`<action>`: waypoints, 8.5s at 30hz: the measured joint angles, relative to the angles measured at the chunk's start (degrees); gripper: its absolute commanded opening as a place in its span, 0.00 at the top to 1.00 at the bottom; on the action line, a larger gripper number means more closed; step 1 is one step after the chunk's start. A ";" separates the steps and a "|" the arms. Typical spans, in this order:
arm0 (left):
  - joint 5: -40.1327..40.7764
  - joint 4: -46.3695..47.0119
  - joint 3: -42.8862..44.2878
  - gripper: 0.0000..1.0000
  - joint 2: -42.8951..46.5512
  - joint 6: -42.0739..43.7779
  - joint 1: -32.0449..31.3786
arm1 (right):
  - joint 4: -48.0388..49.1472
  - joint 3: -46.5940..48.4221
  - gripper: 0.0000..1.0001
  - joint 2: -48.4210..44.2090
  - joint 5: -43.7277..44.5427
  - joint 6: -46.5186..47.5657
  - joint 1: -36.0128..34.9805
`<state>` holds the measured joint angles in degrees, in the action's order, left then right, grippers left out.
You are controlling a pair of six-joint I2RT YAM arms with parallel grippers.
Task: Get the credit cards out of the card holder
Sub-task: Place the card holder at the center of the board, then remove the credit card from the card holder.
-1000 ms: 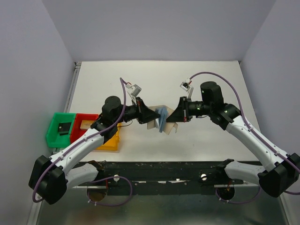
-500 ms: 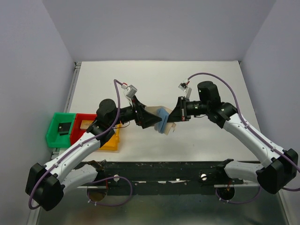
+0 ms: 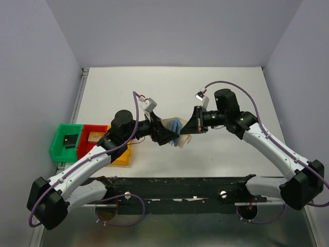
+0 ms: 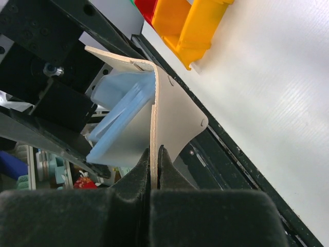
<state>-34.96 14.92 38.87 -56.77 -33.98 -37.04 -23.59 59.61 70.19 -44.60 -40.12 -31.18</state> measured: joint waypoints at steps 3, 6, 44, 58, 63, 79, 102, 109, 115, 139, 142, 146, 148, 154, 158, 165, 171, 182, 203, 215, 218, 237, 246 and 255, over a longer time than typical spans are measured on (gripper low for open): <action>1.62 -1.86 0.02 0.11 -0.02 1.90 -0.66 | 0.00 0.00 1.00 0.04 0.00 -0.44 0.00; 2.64 -2.99 0.02 0.14 -0.02 2.91 -0.87 | 0.02 0.00 1.00 0.04 0.00 -0.61 0.00; 7.32 -11.23 1.97 0.65 4.59 8.33 -0.92 | 6.47 -1.84 1.00 0.26 -2.84 -0.90 0.00; 12.76 -17.16 3.13 1.00 2.54 9.81 -0.92 | -1.75 -1.44 0.50 -2.67 3.91 7.15 0.07; 18.40 -22.43 5.49 1.00 -1.29 9.11 -0.96 | -8.85 -0.52 0.51 -7.26 15.93 12.22 0.17; 20.39 -8.07 4.02 1.00 -20.39 -3.30 -0.96 | 10.14 -16.57 0.62 -8.94 17.40 11.61 0.24; 9.40 -1.20 3.15 0.98 -34.23 -5.49 0.48 | 27.85 -22.84 0.66 12.70 14.14 7.48 0.48; 9.84 -4.83 4.98 0.72 -36.39 -3.32 0.94 | 30.16 -23.23 0.67 17.22 14.14 7.15 1.09; 12.66 -8.98 5.75 0.43 -36.68 -1.75 0.98 | 31.41 -24.65 0.67 18.53 14.16 7.13 1.31; 34.49 -28.20 11.47 0.18 -26.84 1.92 2.27 | 20.87 -23.54 0.64 3.54 21.75 13.97 0.46; 38.49 -27.61 10.84 0.01 -22.67 1.05 1.25 | 14.84 -19.15 0.59 -2.34 30.93 18.23 -3.87; 41.20 -20.15 4.00 0.01 -13.20 -3.56 0.17 | 11.26 -13.03 0.41 -6.88 47.06 23.63 -13.42; 41.59 -16.09 -0.07 0.01 -9.49 -7.74 0.72 | 10.97 -11.61 0.24 -7.30 53.20 24.55 -14.84; 30.38 1.44 -10.05 0.27 -9.86 -13.25 5.92 | 6.88 -9.46 0.24 -1.99 56.94 21.07 -14.08; 23.02 7.56 -10.38 0.55 -17.00 -15.34 5.68 | 9.18 -11.02 0.39 1.16 51.36 18.25 -13.18; 18.71 9.51 -10.08 0.80 -23.65 -16.52 5.01 | 22.80 -19.56 0.56 5.88 37.13 9.86 -6.01; 20.00 6.80 -7.91 0.83 -24.70 -15.52 4.15 | 31.41 -22.40 0.53 10.19 29.79 5.57 -4.33; 24.04 2.05 -6.64 0.87 -28.13 -14.21 2.05 | 38.29 -21.77 0.52 18.23 23.08 3.63 -4.33; 25.59 -0.11 -6.47 0.87 -30.42 -14.05 1.99 | 40.72 -21.59 0.53 24.55 19.69 2.49 -4.33; 26.08 -0.31 -6.47 0.87 -30.67 -14.08 1.77 | 41.33 -20.79 0.60 26.80 18.62 1.75 -4.33; 26.23 -0.33 -6.47 0.87 -30.67 -14.08 1.77 | 41.33 -20.79 0.60 26.88 18.62 1.33 -4.22; 26.82 -0.59 -6.47 0.87 -30.69 -14.08 1.75 | 38.69 -19.37 0.87 28.28 19.58 1.05 -3.82; 26.86 -1.01 -6.40 0.86 -30.80 -14.10 1.75 | 38.36 -19.37 1.00 28.24 19.67 1.16 -3.67; 26.99 -1.40 -5.55 0.86 -31.61 -14.08 1.75 | 36.85 -19.39 0.96 25.35 19.74 2.43 -3.67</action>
<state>-7.97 13.52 33.32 -88.38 -48.05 -35.29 13.26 40.23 95.55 -24.86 -37.69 -34.85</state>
